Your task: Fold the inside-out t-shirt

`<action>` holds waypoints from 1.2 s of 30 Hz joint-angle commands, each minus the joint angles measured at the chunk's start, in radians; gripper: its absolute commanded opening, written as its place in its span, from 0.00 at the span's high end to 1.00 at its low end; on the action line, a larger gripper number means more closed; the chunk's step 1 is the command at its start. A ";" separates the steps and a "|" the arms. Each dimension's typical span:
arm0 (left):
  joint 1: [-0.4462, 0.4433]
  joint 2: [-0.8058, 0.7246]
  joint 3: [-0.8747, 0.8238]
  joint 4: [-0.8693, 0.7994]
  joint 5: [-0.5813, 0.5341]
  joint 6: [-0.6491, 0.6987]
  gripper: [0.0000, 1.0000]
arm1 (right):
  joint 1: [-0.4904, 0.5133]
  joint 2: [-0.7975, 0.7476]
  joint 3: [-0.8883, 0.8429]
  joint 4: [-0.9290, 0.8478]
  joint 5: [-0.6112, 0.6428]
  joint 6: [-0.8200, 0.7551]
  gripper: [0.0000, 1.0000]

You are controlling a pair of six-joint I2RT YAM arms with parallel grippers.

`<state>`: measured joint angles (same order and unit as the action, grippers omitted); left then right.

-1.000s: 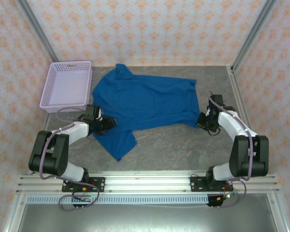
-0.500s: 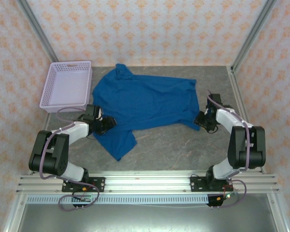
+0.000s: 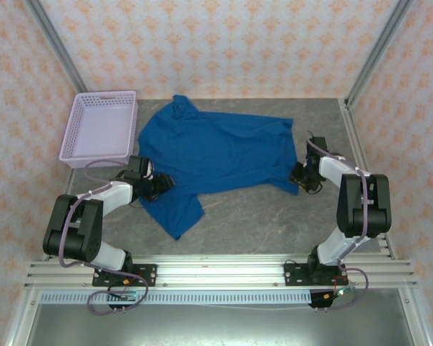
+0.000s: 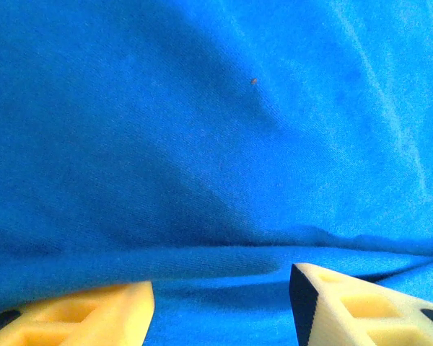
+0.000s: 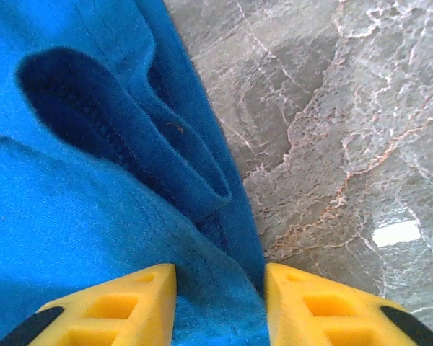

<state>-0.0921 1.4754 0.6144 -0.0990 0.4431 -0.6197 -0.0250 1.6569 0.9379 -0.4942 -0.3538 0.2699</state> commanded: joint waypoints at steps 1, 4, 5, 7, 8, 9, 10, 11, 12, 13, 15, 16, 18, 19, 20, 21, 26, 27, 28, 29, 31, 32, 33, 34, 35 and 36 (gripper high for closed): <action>-0.011 0.067 -0.042 -0.115 -0.043 0.026 0.43 | 0.001 0.004 -0.008 0.005 0.036 0.009 0.70; -0.011 0.069 -0.041 -0.115 -0.042 0.026 0.43 | 0.003 -0.001 -0.017 0.002 0.037 0.011 0.76; -0.011 0.068 -0.041 -0.116 -0.043 0.026 0.43 | 0.005 -0.003 -0.019 0.000 0.040 0.009 0.77; -0.012 0.066 -0.041 -0.116 -0.044 0.026 0.43 | 0.005 -0.008 -0.021 -0.007 0.045 0.006 0.79; -0.010 0.066 -0.041 -0.118 -0.044 0.026 0.43 | 0.005 -0.012 -0.021 -0.011 0.049 0.007 0.81; -0.011 0.066 -0.041 -0.118 -0.044 0.026 0.43 | 0.005 -0.017 -0.020 -0.015 0.051 0.005 0.82; -0.010 0.067 -0.041 -0.117 -0.043 0.026 0.43 | 0.005 -0.024 -0.021 -0.018 0.053 0.005 0.83; -0.010 0.066 -0.041 -0.118 -0.044 0.025 0.43 | 0.007 -0.032 -0.021 -0.023 0.056 0.005 0.84; -0.011 0.066 -0.041 -0.119 -0.044 0.026 0.43 | 0.007 -0.043 -0.019 -0.031 0.062 0.002 0.86; -0.010 0.064 -0.041 -0.120 -0.044 0.026 0.43 | 0.007 -0.052 -0.019 -0.037 0.065 -0.001 0.89; -0.011 0.061 -0.041 -0.120 -0.045 0.026 0.43 | 0.007 -0.073 -0.016 -0.054 0.075 -0.008 0.91; -0.010 0.059 -0.041 -0.122 -0.046 0.025 0.43 | 0.007 -0.084 -0.015 -0.063 0.078 -0.011 0.92; -0.010 0.048 -0.039 -0.125 -0.045 0.022 0.43 | 0.008 -0.110 -0.007 -0.085 0.085 -0.019 0.93; -0.010 0.038 -0.039 -0.123 -0.044 0.019 0.43 | 0.007 -0.122 -0.003 -0.095 0.088 -0.022 0.94; -0.011 0.022 -0.038 -0.124 -0.040 0.014 0.42 | 0.007 -0.135 0.002 -0.101 0.094 -0.025 0.96; -0.011 0.002 -0.035 -0.125 -0.036 0.010 0.40 | 0.007 -0.151 0.007 -0.109 0.096 -0.029 0.98; -0.024 -0.155 -0.001 -0.189 -0.083 0.020 0.31 | 0.007 -0.183 0.030 -0.098 0.082 -0.023 1.00; -0.034 -0.195 0.007 -0.220 -0.117 0.025 0.30 | 0.006 -0.180 0.037 -0.095 0.077 -0.023 1.00; -0.047 -0.229 0.013 -0.245 -0.147 0.033 0.29 | 0.006 -0.178 0.043 -0.092 0.071 -0.024 1.00; -0.063 -0.266 0.017 -0.281 -0.183 0.037 0.28 | 0.007 -0.175 0.048 -0.088 0.064 -0.023 1.00; -0.099 -0.327 0.019 -0.351 -0.245 0.026 0.27 | 0.007 -0.172 0.058 -0.078 0.052 -0.024 1.00; -0.123 -0.355 0.019 -0.395 -0.276 0.010 0.26 | 0.007 -0.171 0.063 -0.075 0.047 -0.027 1.00; -0.150 -0.379 0.019 -0.446 -0.300 -0.014 0.26 | 0.007 -0.169 0.070 -0.075 0.046 -0.032 1.00; -0.176 -0.398 0.015 -0.485 -0.318 -0.039 0.26 | 0.007 -0.169 0.077 -0.073 0.045 -0.036 1.00; -0.217 -0.415 0.010 -0.534 -0.341 -0.072 0.26 | 0.007 -0.170 0.083 -0.069 0.042 -0.039 1.00; -0.264 -0.430 0.005 -0.583 -0.371 -0.106 0.26 | 0.007 -0.170 0.088 -0.062 0.037 -0.039 1.00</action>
<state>-0.2787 1.0779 0.6155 -0.4679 0.2050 -0.6426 -0.0223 1.4948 0.9886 -0.5629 -0.3161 0.2493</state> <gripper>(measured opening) 0.737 0.046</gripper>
